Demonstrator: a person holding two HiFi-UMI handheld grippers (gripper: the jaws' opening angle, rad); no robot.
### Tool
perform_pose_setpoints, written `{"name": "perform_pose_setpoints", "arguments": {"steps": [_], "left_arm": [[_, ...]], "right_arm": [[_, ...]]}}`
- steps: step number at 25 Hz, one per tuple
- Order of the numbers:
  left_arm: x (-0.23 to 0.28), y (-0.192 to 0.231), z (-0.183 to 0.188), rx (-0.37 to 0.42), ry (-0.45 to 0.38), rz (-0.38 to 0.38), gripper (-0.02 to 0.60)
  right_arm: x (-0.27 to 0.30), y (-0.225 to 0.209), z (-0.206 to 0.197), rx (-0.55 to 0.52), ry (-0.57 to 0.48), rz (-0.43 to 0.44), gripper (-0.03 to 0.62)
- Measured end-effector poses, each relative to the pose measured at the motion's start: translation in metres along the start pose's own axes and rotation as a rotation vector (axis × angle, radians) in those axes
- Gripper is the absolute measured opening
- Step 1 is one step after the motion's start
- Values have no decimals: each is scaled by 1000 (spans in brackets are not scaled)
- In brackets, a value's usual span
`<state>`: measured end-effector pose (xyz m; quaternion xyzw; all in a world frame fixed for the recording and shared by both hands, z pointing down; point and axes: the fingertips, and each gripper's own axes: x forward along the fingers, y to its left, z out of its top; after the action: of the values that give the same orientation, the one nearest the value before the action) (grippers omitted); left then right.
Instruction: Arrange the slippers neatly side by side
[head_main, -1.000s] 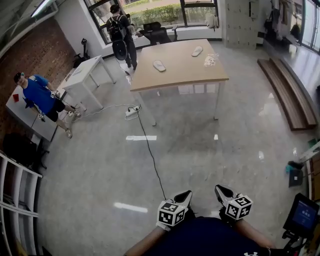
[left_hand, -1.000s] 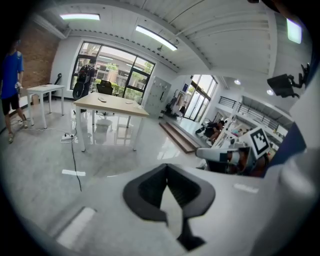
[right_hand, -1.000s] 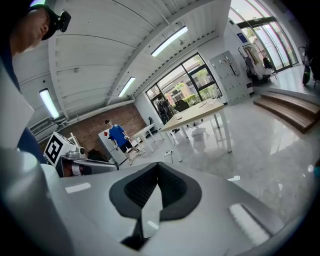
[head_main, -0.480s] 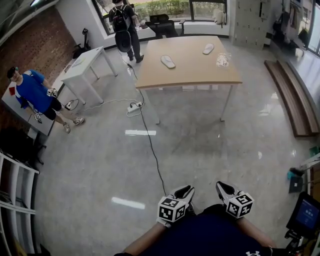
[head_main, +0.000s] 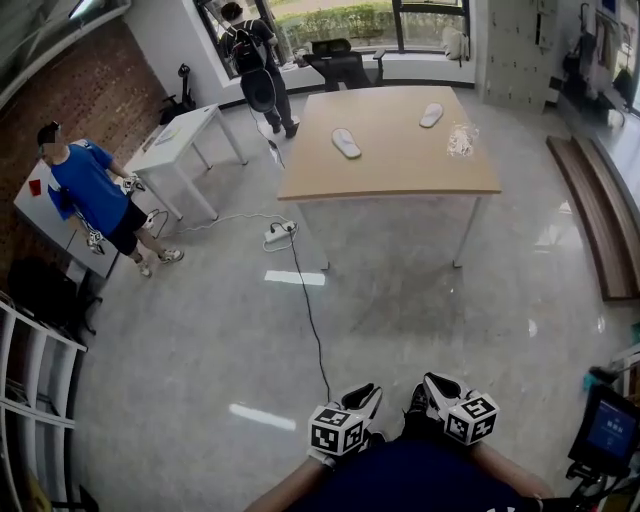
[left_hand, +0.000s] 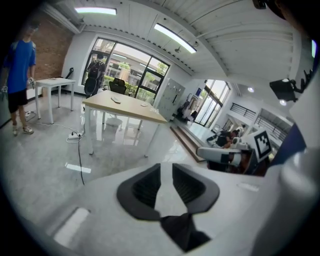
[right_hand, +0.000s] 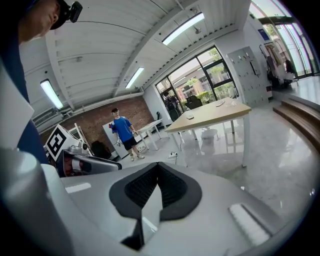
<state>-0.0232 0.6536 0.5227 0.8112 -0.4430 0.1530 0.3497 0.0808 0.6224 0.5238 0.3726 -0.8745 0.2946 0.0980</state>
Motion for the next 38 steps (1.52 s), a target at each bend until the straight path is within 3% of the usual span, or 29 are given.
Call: {"name": "perform_pose_setpoints", "arguments": {"steps": [4,9,16,20,31,38], "left_arm": [[37,2,41,5,-34,38,75],[37,9,55,5,-56,71,75],[99,0,98,-2,-54,111,75],[119,2,113,-11,-43,119,75],[167,33,142,-41,-20,84,75],[200,79,198,-16,-4,34,75]], "right_arm": [[21,-42,37,3,-11,33,5],[30,-48,49,12,-22,39,5],[41,-126,86,55,-16,37,5],[48,-149,96,82,-6,32,5],[84,-193,117,104,4,-22,5],[137,-216,159,104,-26,-85,5]]}}
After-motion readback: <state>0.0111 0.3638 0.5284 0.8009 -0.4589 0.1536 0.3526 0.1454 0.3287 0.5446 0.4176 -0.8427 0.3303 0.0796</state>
